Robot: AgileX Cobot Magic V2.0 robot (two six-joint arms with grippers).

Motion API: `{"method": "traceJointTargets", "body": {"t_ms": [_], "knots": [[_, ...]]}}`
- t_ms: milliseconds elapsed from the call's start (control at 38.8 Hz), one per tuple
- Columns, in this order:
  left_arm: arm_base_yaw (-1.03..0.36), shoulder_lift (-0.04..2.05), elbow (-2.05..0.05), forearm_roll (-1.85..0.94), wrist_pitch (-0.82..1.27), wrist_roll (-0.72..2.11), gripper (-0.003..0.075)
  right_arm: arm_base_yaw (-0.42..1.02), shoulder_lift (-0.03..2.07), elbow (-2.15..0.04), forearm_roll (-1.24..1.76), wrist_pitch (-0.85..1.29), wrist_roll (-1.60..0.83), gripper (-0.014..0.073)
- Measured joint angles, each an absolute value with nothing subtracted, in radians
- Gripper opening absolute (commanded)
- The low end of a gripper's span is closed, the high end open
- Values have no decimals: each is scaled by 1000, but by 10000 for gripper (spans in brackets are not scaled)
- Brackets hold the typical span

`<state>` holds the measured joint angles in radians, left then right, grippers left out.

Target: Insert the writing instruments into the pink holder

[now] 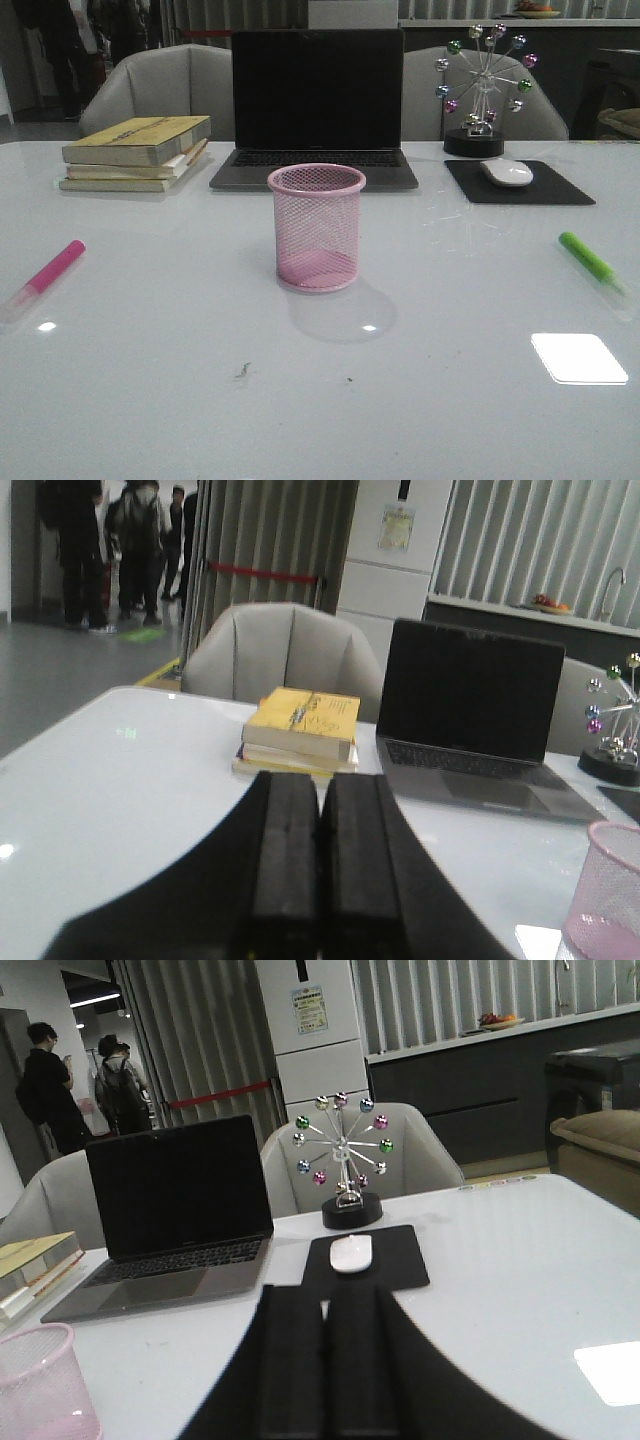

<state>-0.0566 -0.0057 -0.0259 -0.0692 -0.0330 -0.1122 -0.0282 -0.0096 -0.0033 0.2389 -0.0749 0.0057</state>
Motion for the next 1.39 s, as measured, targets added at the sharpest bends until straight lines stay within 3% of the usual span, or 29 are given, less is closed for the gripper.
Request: {"method": "traceJointTargets", "body": {"t_ms": [361, 670, 979, 1391], "knots": [[-57, 10, -270, 42, 0, -112, 93, -28, -5, -297, -23, 173, 7, 31], [-57, 249, -437, 54, 56, -112, 93, -28, 190, -461, -87, 250, 7, 31], [-57, 552, -514, 54, 111, -112, 93, -28, 520, -514, -90, 264, 7, 31], [-57, 701, -514, 54, 161, -112, 93, -28, 698, -514, -80, 330, 7, 31]]}}
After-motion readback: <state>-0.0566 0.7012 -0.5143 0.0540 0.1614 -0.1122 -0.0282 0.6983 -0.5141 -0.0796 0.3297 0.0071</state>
